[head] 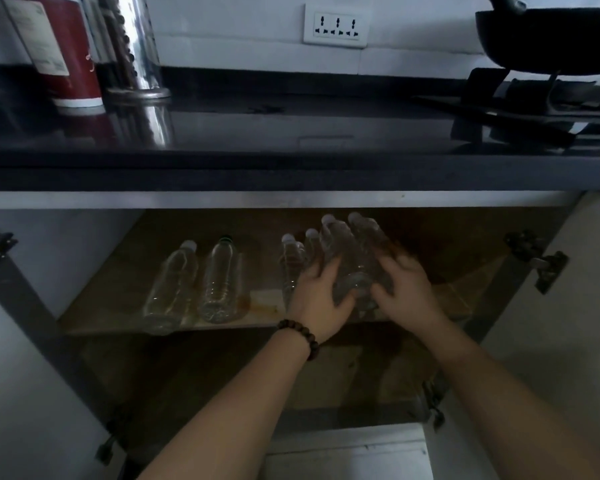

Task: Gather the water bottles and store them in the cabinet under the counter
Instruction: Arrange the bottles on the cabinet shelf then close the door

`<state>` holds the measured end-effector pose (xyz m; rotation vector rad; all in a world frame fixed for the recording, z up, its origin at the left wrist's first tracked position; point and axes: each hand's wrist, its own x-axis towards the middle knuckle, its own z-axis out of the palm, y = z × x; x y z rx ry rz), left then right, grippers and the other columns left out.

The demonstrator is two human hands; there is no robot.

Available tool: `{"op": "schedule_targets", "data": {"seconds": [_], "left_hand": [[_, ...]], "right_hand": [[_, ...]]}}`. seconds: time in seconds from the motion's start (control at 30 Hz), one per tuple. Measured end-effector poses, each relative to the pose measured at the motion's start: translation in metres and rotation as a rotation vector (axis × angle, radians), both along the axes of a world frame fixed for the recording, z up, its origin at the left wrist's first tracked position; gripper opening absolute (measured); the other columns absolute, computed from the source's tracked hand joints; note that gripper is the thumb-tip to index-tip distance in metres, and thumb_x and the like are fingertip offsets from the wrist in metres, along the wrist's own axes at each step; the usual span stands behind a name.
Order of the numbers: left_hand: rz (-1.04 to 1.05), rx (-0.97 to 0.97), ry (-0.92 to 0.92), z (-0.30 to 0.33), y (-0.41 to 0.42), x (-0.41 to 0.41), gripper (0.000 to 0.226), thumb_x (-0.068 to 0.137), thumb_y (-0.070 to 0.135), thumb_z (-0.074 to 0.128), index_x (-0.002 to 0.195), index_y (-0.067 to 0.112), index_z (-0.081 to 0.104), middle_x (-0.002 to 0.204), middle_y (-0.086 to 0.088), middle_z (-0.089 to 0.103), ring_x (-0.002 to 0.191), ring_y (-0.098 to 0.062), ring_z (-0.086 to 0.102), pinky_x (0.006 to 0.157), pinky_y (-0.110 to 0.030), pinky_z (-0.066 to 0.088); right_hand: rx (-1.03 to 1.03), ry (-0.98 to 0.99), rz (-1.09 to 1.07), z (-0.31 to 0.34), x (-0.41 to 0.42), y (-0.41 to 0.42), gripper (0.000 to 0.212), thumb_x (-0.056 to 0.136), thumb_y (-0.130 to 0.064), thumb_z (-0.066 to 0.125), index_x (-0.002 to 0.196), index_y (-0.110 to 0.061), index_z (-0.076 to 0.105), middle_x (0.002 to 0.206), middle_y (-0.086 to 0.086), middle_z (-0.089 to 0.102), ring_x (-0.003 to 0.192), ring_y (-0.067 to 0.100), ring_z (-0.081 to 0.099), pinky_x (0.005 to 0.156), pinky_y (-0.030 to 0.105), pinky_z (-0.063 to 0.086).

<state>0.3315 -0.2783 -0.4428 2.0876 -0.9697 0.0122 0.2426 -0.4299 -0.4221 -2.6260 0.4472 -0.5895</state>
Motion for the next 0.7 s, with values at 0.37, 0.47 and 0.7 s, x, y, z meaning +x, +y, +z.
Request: {"op": "schedule_targets", "data": {"seconds": [0.37, 0.47, 0.7], "left_hand": [[0.695, 0.217, 0.148, -0.017, 0.192, 0.082, 0.069, 0.089, 0.046, 0.059, 0.148, 0.031, 0.028, 0.156, -0.019, 0.019, 0.142, -0.040, 0.019, 0.115, -0.055, 0.024], [0.613, 0.264, 0.229, -0.027, 0.201, 0.090, 0.065, 0.092, 0.046, 0.056, 0.149, 0.032, 0.029, 0.156, -0.019, 0.021, 0.140, -0.040, 0.025, 0.113, -0.049, 0.031], [0.525, 0.126, 0.241, -0.022, 0.221, 0.096, 0.055, 0.092, 0.034, 0.061, 0.143, 0.025, 0.042, 0.137, -0.010, 0.053, 0.126, -0.027, 0.046, 0.104, -0.037, 0.038]], "right_hand": [[-0.147, -0.060, 0.220, -0.003, 0.060, 0.135, 0.062, 0.093, -0.044, 0.048, 0.149, -0.036, 0.023, 0.159, -0.003, 0.014, 0.147, 0.016, 0.007, 0.119, 0.043, 0.020], [-0.028, 0.085, 0.351, -0.020, 0.092, 0.178, 0.063, 0.094, -0.049, 0.047, 0.149, -0.041, 0.017, 0.161, -0.004, 0.007, 0.147, 0.023, 0.007, 0.117, 0.048, 0.024], [0.071, 0.301, 0.291, -0.045, 0.147, 0.222, 0.072, 0.088, -0.057, 0.054, 0.149, -0.040, 0.019, 0.161, 0.002, -0.004, 0.146, 0.035, 0.007, 0.114, 0.052, 0.027]]}}
